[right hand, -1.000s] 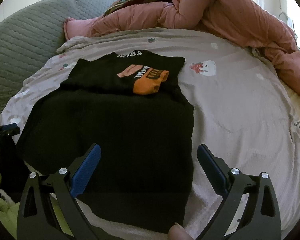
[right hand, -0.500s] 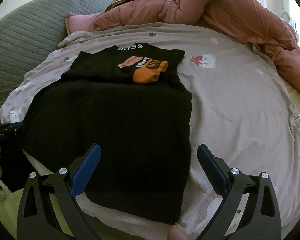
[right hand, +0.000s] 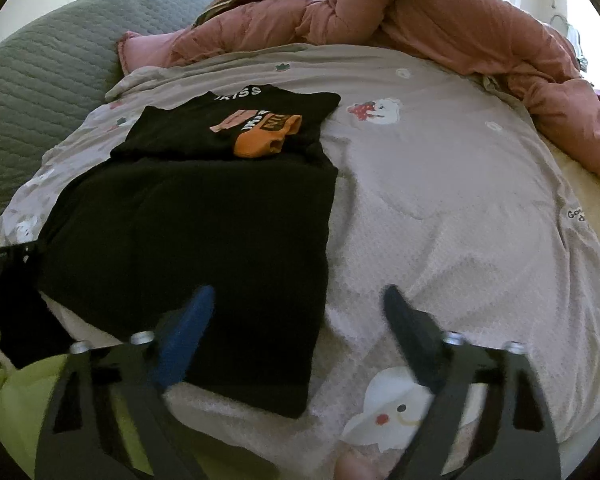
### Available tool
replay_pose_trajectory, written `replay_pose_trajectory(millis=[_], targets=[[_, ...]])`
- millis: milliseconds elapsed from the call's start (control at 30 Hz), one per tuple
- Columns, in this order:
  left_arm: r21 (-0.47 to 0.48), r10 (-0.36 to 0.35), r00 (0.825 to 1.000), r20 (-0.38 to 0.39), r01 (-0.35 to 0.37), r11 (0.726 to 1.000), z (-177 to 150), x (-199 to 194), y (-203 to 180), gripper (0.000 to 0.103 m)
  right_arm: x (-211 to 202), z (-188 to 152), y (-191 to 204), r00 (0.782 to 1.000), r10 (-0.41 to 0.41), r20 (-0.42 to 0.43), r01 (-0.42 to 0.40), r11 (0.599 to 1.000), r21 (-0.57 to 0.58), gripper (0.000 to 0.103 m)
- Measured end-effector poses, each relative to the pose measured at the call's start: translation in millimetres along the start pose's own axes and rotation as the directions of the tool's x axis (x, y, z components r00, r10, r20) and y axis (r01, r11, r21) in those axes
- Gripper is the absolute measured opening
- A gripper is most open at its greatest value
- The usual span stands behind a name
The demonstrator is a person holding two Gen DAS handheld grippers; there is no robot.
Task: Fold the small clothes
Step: 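Close the left tool on the hem while the right tool grasps the hem, then lift the hem with both tools and fold it toward the collar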
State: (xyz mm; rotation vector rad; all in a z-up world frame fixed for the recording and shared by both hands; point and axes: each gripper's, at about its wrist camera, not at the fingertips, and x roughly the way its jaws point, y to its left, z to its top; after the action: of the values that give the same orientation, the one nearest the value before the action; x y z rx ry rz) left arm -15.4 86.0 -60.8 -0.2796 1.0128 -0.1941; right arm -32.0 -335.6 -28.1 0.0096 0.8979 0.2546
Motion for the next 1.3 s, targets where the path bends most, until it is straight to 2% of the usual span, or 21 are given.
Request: replay_pose_trajectory(millis=[33,100,167,333,433,567,600,667,733,933,967,1000,1167,1233,1300], targets=[[-0.002,-0.002,1.000,0.000,0.002,1.000,0,-1,1,0.017,0,-1,1,1.000,0.015,-0.005,-0.015,1.000,-0.003,0.064],[0.001,-0.003,1.000,-0.004,0.003,1.000,-1,1,0,0.017,2,-1,2,0.999,0.035,-0.019,-0.036,0.999,-0.014,0.049],[0.000,0.002,1.000,-0.020,-0.002,1.000,-2,6,0,0.017,7,-3,3,0.998,0.042,-0.037,-0.043,0.999,-0.016,0.046],[-0.013,0.000,0.999,-0.034,-0.001,1.000,-2,10,3,0.019,19,-8,-4,0.996,0.047,-0.076,-0.045,0.999,0.018,0.045],[-0.013,0.003,0.999,-0.037,-0.004,1.000,-2,11,3,0.020,24,-10,-7,0.994,0.066,-0.088,-0.064,0.998,0.028,0.036],[-0.014,0.003,0.999,-0.040,-0.003,1.000,-3,14,2,0.022,28,-9,-9,0.991,0.105,-0.083,-0.102,0.994,0.045,0.034],[-0.013,0.004,0.999,-0.037,-0.005,1.000,-3,14,2,0.022,28,-9,-10,0.991,0.109,-0.082,-0.106,0.993,0.049,0.025],[-0.013,0.011,0.999,-0.035,-0.012,1.000,-3,12,2,0.014,25,-7,-9,0.989,0.129,-0.073,-0.126,0.991,0.047,0.009],[-0.017,0.006,0.999,-0.033,-0.007,1.000,-2,9,4,0.008,20,-6,-5,0.989,0.137,-0.064,-0.135,0.991,0.023,0.009],[-0.005,-0.009,0.999,-0.039,0.009,1.000,-4,5,2,0.008,20,-10,-6,0.988,0.130,-0.087,-0.131,0.991,-0.005,0.012],[-0.008,-0.011,0.999,-0.046,0.011,1.000,-5,6,4,0.008,22,-12,-7,0.987,0.128,-0.096,-0.129,0.992,-0.003,0.015],[-0.011,-0.014,0.999,-0.050,0.013,1.000,-6,7,5,0.008,24,-14,-8,0.985,0.133,-0.107,-0.133,0.991,0.005,0.023],[-0.010,-0.012,0.998,-0.058,0.011,1.000,-7,11,3,0.014,30,-16,-8,0.982,0.162,-0.101,-0.161,0.987,0.017,0.031],[-0.008,-0.016,0.998,-0.057,0.015,1.000,-8,12,1,0.020,33,-16,-8,0.981,0.169,-0.095,-0.168,0.986,0.022,0.031],[-0.005,-0.010,0.998,-0.055,0.009,1.000,-8,13,1,0.020,34,-15,-9,0.980,0.177,-0.086,-0.175,0.984,0.031,0.028]])
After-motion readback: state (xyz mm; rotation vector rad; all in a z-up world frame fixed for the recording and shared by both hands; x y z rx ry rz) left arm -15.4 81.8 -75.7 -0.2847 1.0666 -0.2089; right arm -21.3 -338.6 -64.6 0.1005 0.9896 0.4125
